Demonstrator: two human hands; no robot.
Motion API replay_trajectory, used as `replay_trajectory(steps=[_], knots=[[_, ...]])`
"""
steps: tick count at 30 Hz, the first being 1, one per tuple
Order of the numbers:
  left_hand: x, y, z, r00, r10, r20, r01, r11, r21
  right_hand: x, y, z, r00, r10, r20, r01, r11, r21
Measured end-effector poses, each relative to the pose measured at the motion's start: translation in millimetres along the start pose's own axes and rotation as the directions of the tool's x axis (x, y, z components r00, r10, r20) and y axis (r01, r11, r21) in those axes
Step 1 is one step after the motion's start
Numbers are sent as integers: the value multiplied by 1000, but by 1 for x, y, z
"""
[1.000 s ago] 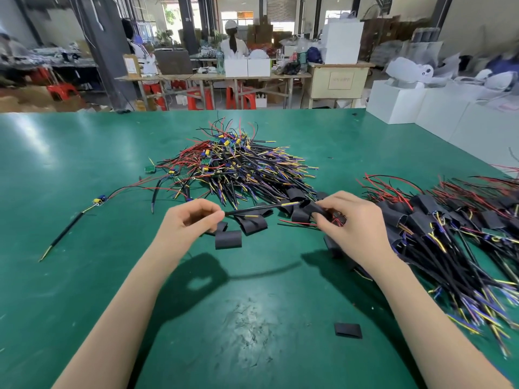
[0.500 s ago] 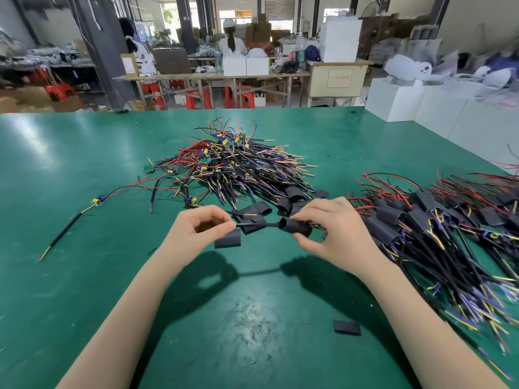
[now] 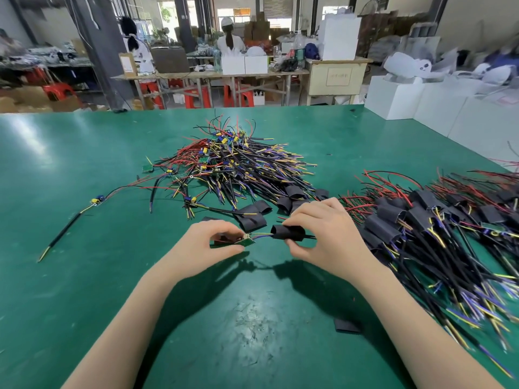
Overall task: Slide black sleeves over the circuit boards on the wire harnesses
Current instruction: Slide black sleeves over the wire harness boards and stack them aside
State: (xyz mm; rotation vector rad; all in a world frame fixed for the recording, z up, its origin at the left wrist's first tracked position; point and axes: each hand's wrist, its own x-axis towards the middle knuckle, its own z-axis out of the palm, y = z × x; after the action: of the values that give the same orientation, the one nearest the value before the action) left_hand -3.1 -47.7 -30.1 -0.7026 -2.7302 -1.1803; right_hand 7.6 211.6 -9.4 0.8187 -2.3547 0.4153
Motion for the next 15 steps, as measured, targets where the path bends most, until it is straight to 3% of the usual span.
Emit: replay_trajectory(steps=[4,7,10,15], knots=[[0,6,0,999,11,-43,-11,1000,3,1,-3,1,1000,-4,-7,4,1000,-7],[0,13,4,993,35,-111,-40,998,-43,-1,-7,5,998,16,67,-18,999,26],[0,20,12,982,76,-172,-87,994,-59,-3,-14,10,985,68,157,-89,987,134],[1,19,12,969,117,-218,-128,991,-40,-2,-22,15,964,204,172,-249,916,313]])
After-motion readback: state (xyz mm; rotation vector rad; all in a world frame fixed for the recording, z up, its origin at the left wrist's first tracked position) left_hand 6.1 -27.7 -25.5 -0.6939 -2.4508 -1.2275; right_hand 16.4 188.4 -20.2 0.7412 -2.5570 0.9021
